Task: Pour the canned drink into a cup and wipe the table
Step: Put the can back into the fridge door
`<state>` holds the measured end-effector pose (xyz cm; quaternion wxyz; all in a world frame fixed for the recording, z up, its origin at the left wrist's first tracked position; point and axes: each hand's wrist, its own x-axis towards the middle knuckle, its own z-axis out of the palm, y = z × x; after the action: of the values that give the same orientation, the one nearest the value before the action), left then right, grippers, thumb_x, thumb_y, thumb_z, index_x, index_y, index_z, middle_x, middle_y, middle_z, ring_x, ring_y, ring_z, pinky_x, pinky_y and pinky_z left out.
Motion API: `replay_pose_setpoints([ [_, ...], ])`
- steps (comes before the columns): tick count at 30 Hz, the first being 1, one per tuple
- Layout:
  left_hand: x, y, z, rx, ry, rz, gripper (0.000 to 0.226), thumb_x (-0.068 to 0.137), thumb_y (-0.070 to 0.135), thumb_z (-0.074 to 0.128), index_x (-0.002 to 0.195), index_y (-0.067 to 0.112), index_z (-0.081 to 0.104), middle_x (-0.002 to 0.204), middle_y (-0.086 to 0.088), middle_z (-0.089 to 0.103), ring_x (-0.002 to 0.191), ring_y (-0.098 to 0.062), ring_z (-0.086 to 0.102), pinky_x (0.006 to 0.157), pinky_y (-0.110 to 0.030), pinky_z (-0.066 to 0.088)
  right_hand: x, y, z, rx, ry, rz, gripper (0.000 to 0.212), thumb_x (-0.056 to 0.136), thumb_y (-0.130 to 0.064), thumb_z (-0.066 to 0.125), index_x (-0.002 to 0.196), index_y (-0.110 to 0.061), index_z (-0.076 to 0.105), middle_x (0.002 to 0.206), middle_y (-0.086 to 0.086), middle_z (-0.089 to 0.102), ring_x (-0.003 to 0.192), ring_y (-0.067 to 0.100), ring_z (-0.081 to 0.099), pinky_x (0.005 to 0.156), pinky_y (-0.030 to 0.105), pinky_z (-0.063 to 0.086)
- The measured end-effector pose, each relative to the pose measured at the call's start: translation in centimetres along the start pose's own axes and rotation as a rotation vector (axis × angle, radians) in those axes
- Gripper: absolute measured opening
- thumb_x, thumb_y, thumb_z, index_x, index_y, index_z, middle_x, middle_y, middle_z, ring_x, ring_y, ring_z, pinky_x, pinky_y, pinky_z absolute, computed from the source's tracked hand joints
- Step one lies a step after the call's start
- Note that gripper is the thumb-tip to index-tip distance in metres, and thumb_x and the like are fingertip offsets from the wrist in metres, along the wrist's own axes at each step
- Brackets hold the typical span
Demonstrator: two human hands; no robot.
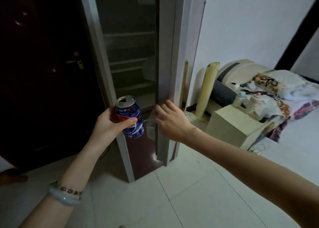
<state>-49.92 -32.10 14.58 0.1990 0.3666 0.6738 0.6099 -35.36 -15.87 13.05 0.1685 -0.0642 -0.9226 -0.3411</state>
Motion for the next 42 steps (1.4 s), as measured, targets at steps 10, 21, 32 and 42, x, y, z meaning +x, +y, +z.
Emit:
replay_pose_setpoints([
  [10, -3.1, 1.4, 8.6, 0.012, -0.203, 0.022, 0.042, 0.071, 0.013, 0.078, 0.095, 0.036, 0.053, 0.096, 0.019, 0.061, 0.077, 0.018, 0.059, 0.063, -0.006, 0.046, -12.7, 4.2, -1.0, -0.012, -0.247, 0.346, 0.057, 0.073, -0.024, 0.065, 0.128, -0.012, 0.057, 0.137, 0.020, 0.047, 0.118, 0.035, 0.051, 0.101, 0.045, 0.040],
  [21, -1.9, 4.1, 17.4, -0.025, -0.431, 0.044, 0.054, 0.063, 0.024, 0.080, 0.112, 0.026, 0.057, 0.109, 0.008, 0.065, 0.099, -0.003, 0.061, 0.080, -0.019, 0.047, -20.4, 8.9, 0.2, 0.176, -0.472, 0.681, 0.085, 0.081, -0.017, 0.049, 0.149, -0.005, 0.000, 0.157, 0.017, -0.009, 0.144, 0.032, -0.011, 0.115, 0.043, -0.005],
  [32, 3.0, 4.6, 24.8, 0.004, -0.515, 0.089, 0.072, 0.052, 0.037, 0.088, 0.115, 0.023, 0.058, 0.110, 0.006, 0.066, 0.103, -0.010, 0.062, 0.090, -0.031, 0.049, -24.8, 15.6, 3.7, 0.298, -0.454, 0.898, 0.090, 0.082, -0.017, 0.053, 0.149, -0.006, -0.007, 0.156, 0.013, -0.019, 0.143, 0.027, -0.018, 0.111, 0.035, -0.013],
  [42, 10.4, 6.6, 34.2, 0.025, -0.532, 0.188, 0.063, 0.060, 0.035, 0.083, 0.116, 0.021, 0.058, 0.110, 0.010, 0.065, 0.104, -0.004, 0.058, 0.085, -0.020, 0.043, -28.4, 23.6, 8.9, 0.358, -0.430, 1.021, 0.088, 0.086, -0.015, 0.056, 0.149, -0.006, -0.005, 0.156, 0.013, -0.020, 0.143, 0.025, -0.019, 0.113, 0.034, -0.008],
])
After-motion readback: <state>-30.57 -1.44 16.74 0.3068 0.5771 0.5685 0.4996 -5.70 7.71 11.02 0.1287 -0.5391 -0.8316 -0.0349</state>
